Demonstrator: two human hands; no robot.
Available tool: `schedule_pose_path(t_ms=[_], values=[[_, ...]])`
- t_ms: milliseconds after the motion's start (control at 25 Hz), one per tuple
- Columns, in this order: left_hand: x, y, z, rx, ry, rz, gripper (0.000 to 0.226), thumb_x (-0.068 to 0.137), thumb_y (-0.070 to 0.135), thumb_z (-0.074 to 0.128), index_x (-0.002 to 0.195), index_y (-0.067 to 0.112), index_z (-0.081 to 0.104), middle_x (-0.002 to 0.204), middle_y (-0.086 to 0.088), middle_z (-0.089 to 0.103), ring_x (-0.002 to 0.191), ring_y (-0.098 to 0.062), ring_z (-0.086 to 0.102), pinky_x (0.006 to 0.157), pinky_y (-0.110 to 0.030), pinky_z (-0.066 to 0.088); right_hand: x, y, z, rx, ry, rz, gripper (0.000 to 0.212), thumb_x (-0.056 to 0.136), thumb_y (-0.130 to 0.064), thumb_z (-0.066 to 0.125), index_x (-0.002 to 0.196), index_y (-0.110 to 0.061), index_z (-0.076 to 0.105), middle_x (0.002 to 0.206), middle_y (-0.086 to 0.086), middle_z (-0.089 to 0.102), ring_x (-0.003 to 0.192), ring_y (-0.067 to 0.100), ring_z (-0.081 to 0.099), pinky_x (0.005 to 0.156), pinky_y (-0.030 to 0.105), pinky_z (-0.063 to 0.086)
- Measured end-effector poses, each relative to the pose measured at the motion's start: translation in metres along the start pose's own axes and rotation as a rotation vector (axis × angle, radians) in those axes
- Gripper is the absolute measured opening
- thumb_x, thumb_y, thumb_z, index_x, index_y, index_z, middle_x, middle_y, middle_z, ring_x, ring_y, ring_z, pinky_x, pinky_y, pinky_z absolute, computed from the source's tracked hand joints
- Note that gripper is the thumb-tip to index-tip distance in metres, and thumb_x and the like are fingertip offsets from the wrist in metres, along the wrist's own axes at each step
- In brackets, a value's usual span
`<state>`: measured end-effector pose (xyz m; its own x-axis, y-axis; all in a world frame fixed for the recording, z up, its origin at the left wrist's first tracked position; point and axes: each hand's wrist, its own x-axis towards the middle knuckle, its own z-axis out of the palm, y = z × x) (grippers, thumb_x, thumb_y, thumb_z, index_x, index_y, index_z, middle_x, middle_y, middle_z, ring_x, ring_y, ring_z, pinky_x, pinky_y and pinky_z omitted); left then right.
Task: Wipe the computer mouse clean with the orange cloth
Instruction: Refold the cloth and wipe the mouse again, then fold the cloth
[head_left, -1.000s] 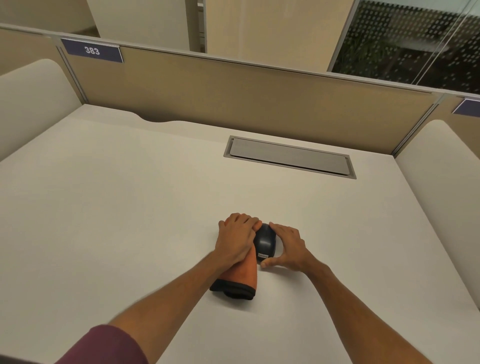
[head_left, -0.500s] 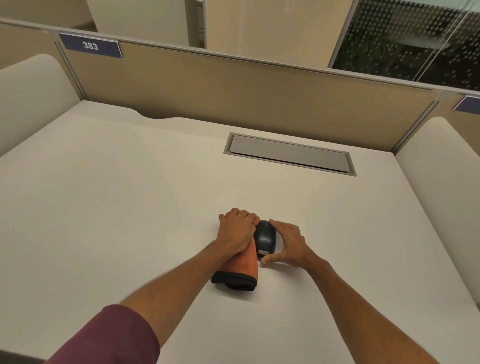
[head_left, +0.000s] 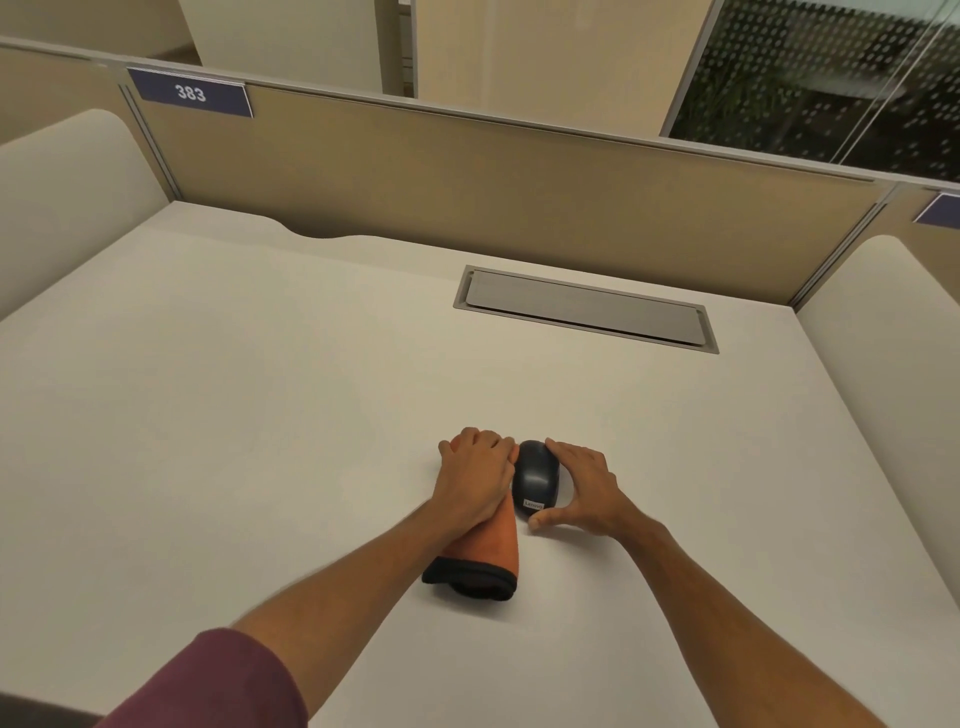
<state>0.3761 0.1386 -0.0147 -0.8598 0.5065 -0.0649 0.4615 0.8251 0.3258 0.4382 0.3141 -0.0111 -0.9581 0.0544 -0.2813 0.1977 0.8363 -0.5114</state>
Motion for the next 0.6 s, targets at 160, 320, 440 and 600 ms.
schedule_pose_path(t_ms=[160,320,440,600], values=[[0.014,0.005,-0.003,-0.056,0.003,-0.028,0.028,0.102,0.023,0.032,0.116,0.022,0.056,0.129,0.0,0.057,0.121,-0.023,0.042,0.096,-0.044,0.033,0.001,0.001,0.001,0.006,-0.004,0.008,0.12,0.049,-0.068,0.074,0.148,-0.022,0.023,0.153,-0.002,0.03,0.14,0.023,0.022,0.113,0.042,0.022],[0.014,0.005,-0.002,-0.037,-0.014,-0.022,0.033,0.102,0.027,0.032,0.124,0.022,0.056,0.131,0.0,0.057,0.124,-0.022,0.042,0.1,-0.044,0.032,0.001,0.002,0.001,-0.001,0.001,0.002,0.115,0.055,-0.063,0.079,0.147,-0.023,0.023,0.153,-0.001,0.03,0.14,0.023,0.022,0.113,0.042,0.022],[0.005,0.002,-0.004,-0.025,-0.019,-0.007,0.035,0.103,0.029,0.032,0.127,0.021,0.055,0.132,0.001,0.057,0.126,-0.021,0.042,0.103,-0.044,0.031,0.002,0.001,0.001,-0.012,0.005,0.0,0.114,0.056,-0.06,0.081,0.147,-0.022,0.024,0.153,-0.001,0.031,0.14,0.023,0.023,0.113,0.041,0.023],[-0.012,-0.012,0.0,-0.067,-0.003,0.092,0.037,0.102,0.032,0.033,0.132,0.022,0.053,0.134,0.003,0.057,0.126,-0.018,0.041,0.101,-0.039,0.031,0.002,0.0,0.001,-0.007,0.003,0.011,0.113,0.057,-0.058,0.082,0.147,-0.023,0.023,0.153,-0.001,0.029,0.14,0.023,0.021,0.113,0.039,0.021]])
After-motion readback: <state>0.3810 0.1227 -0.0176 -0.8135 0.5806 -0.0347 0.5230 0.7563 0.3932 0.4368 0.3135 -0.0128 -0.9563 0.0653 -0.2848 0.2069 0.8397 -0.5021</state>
